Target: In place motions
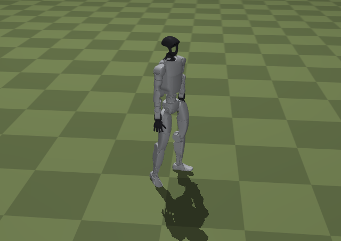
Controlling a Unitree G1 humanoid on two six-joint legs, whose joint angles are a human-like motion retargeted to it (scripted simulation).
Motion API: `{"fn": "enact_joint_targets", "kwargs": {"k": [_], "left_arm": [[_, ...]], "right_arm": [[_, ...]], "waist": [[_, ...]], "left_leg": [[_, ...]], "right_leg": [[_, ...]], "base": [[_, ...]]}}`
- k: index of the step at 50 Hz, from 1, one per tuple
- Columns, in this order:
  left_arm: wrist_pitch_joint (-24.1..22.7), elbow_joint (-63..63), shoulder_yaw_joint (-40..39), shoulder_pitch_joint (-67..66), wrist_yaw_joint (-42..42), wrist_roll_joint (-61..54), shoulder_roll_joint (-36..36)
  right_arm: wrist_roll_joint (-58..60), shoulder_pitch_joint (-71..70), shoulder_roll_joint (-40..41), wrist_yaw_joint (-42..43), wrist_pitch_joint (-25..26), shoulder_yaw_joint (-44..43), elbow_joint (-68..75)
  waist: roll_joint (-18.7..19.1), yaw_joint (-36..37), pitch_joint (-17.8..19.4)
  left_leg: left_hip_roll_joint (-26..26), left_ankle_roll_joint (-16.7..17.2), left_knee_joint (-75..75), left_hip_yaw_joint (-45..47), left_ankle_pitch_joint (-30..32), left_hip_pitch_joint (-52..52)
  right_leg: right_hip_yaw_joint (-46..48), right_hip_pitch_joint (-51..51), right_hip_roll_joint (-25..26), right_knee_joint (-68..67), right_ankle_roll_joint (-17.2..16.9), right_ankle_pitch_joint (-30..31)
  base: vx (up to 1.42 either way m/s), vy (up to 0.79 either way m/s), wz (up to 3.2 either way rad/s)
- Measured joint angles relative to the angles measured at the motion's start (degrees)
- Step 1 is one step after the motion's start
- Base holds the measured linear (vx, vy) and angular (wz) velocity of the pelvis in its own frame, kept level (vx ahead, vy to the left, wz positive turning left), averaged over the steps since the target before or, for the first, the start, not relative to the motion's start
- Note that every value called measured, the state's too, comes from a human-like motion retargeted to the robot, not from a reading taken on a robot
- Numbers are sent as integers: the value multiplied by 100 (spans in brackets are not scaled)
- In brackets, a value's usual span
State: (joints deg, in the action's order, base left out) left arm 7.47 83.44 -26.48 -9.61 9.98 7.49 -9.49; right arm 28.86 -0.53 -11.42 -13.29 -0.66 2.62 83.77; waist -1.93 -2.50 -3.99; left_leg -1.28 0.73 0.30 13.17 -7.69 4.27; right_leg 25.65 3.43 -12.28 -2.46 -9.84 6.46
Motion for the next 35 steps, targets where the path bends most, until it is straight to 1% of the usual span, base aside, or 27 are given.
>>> {"fn": "enact_joint_targets", "kwargs": {"k": [35], "left_arm": [[-13,-31,-31,-23,22,13,-1]], "right_arm": [[9,-8,-10,-6,-6,27,-20]], "waist": [[-19,-191,-11]], "left_leg": [[-10,-16,-10,-21,-25,-6]], "right_leg": [[-7,-51,42,20,56,8]], "base": [[0,0,0]]}}
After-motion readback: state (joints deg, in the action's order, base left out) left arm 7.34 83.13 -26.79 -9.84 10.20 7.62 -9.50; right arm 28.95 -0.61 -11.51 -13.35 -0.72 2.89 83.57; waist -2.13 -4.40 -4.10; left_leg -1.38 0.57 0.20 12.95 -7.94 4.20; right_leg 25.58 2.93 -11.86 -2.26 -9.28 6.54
